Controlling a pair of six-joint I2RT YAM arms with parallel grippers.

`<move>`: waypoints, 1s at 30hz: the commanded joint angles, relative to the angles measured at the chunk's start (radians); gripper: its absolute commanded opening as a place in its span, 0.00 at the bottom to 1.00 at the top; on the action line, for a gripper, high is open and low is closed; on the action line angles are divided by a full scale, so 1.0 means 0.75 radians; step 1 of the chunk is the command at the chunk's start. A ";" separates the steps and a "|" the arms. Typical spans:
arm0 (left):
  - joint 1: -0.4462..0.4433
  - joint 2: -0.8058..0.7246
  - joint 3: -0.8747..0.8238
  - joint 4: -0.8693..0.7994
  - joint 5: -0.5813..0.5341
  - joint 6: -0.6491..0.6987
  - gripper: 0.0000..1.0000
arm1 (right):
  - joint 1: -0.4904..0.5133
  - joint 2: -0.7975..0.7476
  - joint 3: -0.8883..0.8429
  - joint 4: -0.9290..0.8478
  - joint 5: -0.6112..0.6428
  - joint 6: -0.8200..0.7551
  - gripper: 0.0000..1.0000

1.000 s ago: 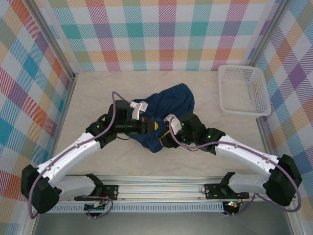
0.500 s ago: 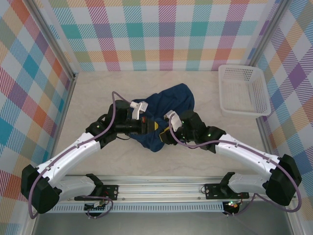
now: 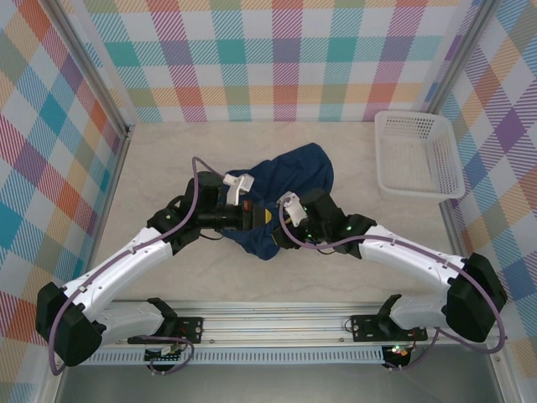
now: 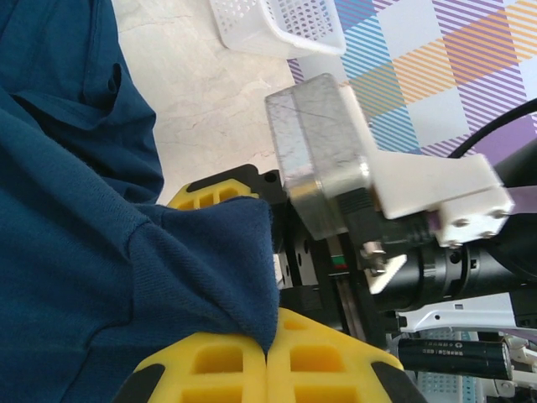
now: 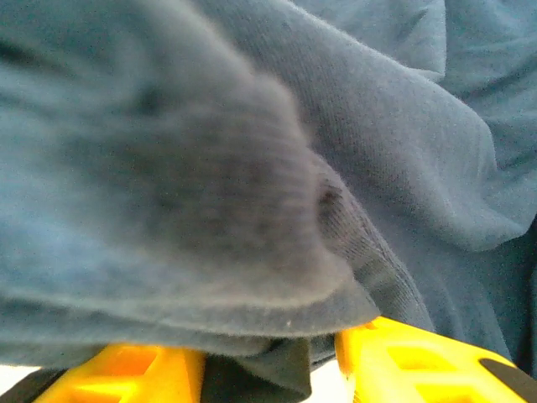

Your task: Fold the inside-out t-shirt

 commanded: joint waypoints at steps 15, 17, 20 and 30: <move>0.068 -0.116 -0.008 -0.161 -0.333 0.023 0.00 | -0.026 -0.224 -0.088 0.060 -0.076 0.021 0.00; 0.095 -0.129 -0.024 -0.169 -0.371 0.017 0.00 | -0.035 -0.276 -0.111 0.063 -0.107 0.013 0.00; 0.112 -0.127 -0.029 -0.203 -0.440 0.036 0.00 | -0.048 -0.335 -0.131 0.081 -0.168 -0.014 0.00; 0.100 -0.134 -0.036 -0.225 -0.327 0.189 0.36 | -0.066 -0.321 -0.135 0.184 -0.258 -0.023 0.00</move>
